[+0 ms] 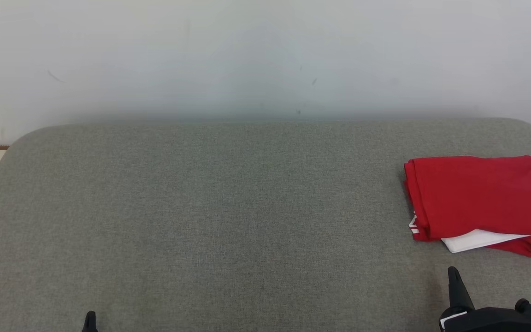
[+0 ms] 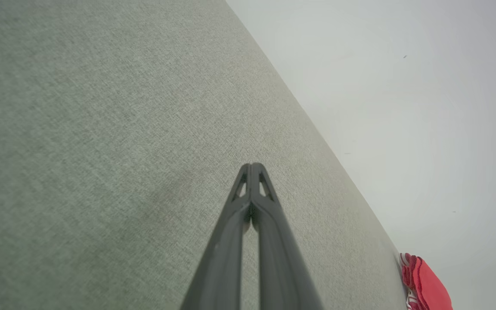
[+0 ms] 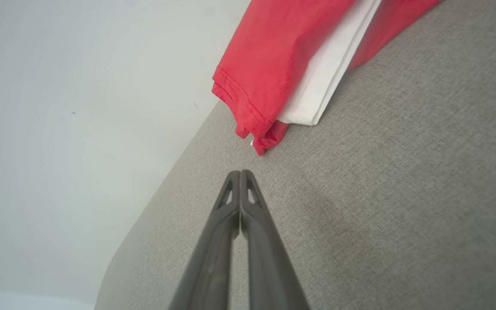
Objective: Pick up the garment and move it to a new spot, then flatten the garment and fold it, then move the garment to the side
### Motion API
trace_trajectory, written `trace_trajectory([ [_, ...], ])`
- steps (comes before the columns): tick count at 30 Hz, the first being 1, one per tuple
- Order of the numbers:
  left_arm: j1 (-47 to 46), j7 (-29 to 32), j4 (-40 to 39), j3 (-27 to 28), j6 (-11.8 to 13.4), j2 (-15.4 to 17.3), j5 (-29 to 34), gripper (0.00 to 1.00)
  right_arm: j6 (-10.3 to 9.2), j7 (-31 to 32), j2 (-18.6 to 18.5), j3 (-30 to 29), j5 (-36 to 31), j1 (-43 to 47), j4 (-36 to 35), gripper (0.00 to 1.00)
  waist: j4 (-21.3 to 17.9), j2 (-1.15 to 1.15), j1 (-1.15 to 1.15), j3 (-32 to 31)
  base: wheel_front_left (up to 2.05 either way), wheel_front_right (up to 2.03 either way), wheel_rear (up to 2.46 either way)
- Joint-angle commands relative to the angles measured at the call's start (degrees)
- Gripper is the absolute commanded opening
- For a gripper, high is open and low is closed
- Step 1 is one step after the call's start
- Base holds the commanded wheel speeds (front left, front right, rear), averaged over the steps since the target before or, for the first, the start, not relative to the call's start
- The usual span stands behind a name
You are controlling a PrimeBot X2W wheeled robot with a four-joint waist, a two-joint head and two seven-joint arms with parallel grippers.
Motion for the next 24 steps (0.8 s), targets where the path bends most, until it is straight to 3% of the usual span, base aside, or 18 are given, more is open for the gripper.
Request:
trace_trajectory([
  [1,-1.49,0.45,-0.55,0.06,-0.49,0.40,-2.32,0.00,-0.01,0.48,0.06,-0.55,2.12,-1.17,-1.05,0.00,0.04,0.00,0.00,0.02,0.00,0.00,0.00],
  [24,-2.82,4.37,-0.45,-0.04,-1.56,0.47,-18.35,0.00,-0.01,4.38,0.95,-3.85,17.53,-1.45,-2.41,0.00,0.65,0.00,0.00,0.34,0.00,0.00,0.00],
])
